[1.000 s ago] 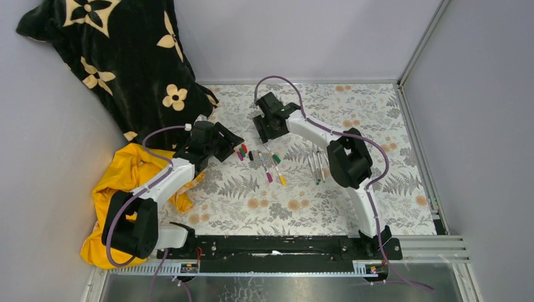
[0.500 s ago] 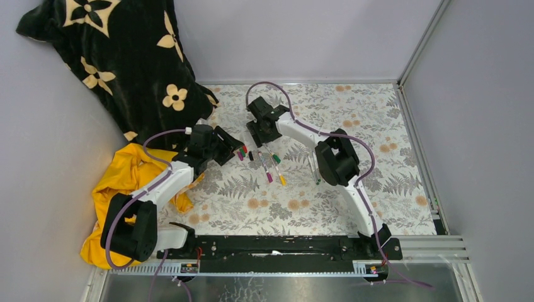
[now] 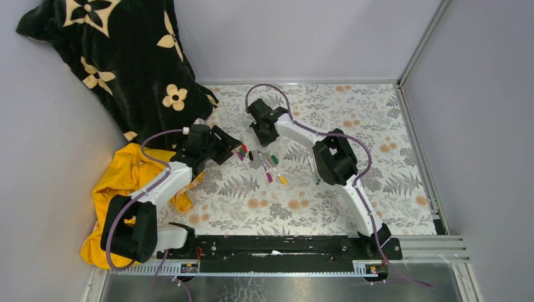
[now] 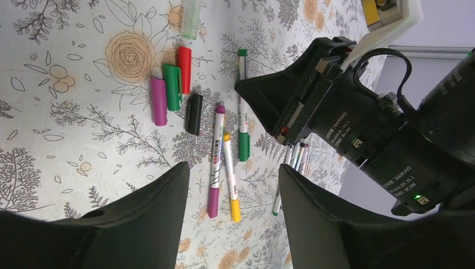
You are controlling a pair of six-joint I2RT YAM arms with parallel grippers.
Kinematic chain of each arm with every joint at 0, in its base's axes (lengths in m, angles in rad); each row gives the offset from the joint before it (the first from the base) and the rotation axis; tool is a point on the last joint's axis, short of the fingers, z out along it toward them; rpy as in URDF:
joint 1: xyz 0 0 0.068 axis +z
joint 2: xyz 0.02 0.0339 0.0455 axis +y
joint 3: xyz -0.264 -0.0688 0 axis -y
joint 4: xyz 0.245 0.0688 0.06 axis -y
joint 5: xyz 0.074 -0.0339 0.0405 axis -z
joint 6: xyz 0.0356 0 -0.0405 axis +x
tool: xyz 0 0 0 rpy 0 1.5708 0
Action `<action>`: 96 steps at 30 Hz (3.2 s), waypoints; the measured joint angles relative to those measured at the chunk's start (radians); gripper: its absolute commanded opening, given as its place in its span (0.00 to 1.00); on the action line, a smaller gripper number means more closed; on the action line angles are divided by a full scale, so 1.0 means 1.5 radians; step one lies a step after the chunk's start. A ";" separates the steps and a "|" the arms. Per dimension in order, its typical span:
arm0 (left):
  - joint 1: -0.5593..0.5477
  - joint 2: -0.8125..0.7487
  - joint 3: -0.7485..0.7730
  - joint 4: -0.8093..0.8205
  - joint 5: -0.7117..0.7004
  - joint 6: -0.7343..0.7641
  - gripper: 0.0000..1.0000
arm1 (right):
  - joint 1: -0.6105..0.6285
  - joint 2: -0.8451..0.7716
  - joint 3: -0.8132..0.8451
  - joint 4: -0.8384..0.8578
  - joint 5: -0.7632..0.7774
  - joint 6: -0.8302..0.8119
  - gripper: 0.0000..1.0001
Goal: Open the pen caps
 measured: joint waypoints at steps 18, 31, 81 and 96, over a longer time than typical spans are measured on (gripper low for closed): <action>0.000 0.011 -0.014 0.115 0.067 0.032 0.67 | -0.033 -0.098 -0.129 0.048 -0.005 0.040 0.00; -0.107 0.098 -0.044 0.308 0.156 0.043 0.67 | -0.062 -0.373 -0.332 0.169 -0.081 0.162 0.00; -0.214 0.224 -0.059 0.577 0.208 -0.052 0.00 | -0.095 -0.508 -0.531 0.306 -0.191 0.279 0.03; -0.219 0.230 -0.028 0.572 0.249 -0.033 0.00 | -0.095 -0.524 -0.568 0.333 -0.213 0.280 0.13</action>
